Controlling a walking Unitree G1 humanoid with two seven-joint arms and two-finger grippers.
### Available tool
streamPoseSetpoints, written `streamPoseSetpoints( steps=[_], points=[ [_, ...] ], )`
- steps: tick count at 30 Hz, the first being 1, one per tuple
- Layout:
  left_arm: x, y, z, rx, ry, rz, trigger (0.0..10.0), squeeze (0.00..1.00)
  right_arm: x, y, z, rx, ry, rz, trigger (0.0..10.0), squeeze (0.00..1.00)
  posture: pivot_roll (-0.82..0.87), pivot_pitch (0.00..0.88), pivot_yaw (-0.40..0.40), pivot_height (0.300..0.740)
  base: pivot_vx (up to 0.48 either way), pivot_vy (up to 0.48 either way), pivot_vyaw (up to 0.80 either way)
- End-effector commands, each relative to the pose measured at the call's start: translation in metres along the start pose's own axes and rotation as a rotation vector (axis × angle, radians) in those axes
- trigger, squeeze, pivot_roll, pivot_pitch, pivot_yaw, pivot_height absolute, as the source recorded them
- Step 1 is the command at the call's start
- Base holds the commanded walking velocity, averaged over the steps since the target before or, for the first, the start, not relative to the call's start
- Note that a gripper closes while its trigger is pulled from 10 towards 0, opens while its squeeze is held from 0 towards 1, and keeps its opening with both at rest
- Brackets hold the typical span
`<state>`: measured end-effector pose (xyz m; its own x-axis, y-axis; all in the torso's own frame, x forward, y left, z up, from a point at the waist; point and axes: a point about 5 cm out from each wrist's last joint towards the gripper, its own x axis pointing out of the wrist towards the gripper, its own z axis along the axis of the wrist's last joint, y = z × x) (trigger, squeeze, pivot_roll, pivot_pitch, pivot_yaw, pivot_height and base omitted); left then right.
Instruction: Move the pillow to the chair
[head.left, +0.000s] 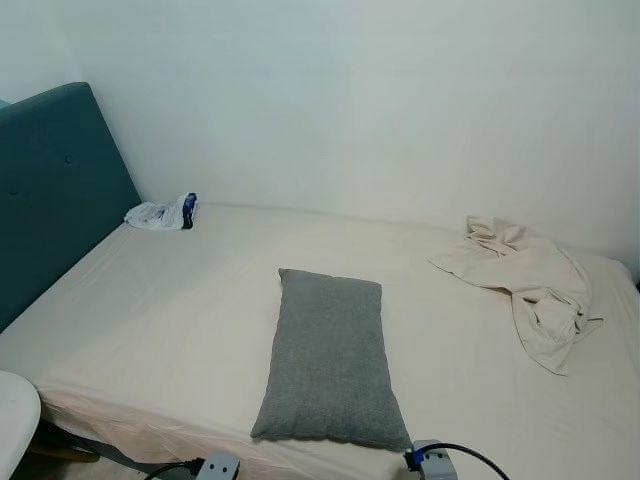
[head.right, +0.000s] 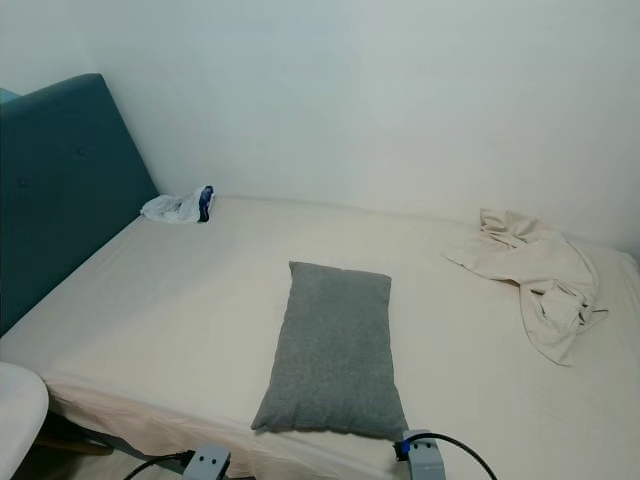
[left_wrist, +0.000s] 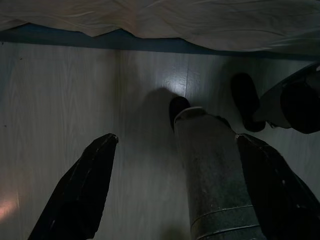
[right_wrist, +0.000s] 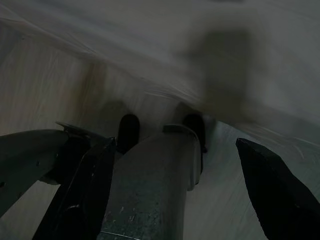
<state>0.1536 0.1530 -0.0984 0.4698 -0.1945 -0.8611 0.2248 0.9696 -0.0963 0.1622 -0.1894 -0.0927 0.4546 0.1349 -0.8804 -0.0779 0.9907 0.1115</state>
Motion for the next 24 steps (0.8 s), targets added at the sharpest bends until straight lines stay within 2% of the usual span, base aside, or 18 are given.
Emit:
streamPoseSetpoints(
  steps=[1,10,19,24],
  points=[
    [0.0003,-0.0007,-0.0007,-0.006,0.012,0.003,10.0,0.0,0.0005,0.0019,0.0003,0.008,-0.004,0.005,10.0,0.0,-0.09,0.0,0.034,0.74,0.0,0.0,0.0],
    [0.0003,-0.0028,-0.0031,-0.005,0.026,-0.014,10.0,0.0,0.0008,0.0024,0.0022,0.001,-0.005,0.006,10.0,0.0,-0.09,0.0,0.036,0.74,0.0,0.0,0.0],
    [-0.0004,0.004,-0.0016,0.052,0.037,0.029,10.0,0.0,0.0016,0.0048,0.0049,0.023,-0.018,0.01,10.0,0.0,-0.09,0.0,0.042,0.74,0.0,0.0,0.0],
    [-0.0001,0.0035,-0.0004,0.004,0.025,0.035,10.0,0.0,0.0012,0.0029,0.0081,-0.005,-0.035,0.003,10.0,0.0,-0.08,0.0,0.019,0.74,0.0,0.0,0.0]
  ],
)
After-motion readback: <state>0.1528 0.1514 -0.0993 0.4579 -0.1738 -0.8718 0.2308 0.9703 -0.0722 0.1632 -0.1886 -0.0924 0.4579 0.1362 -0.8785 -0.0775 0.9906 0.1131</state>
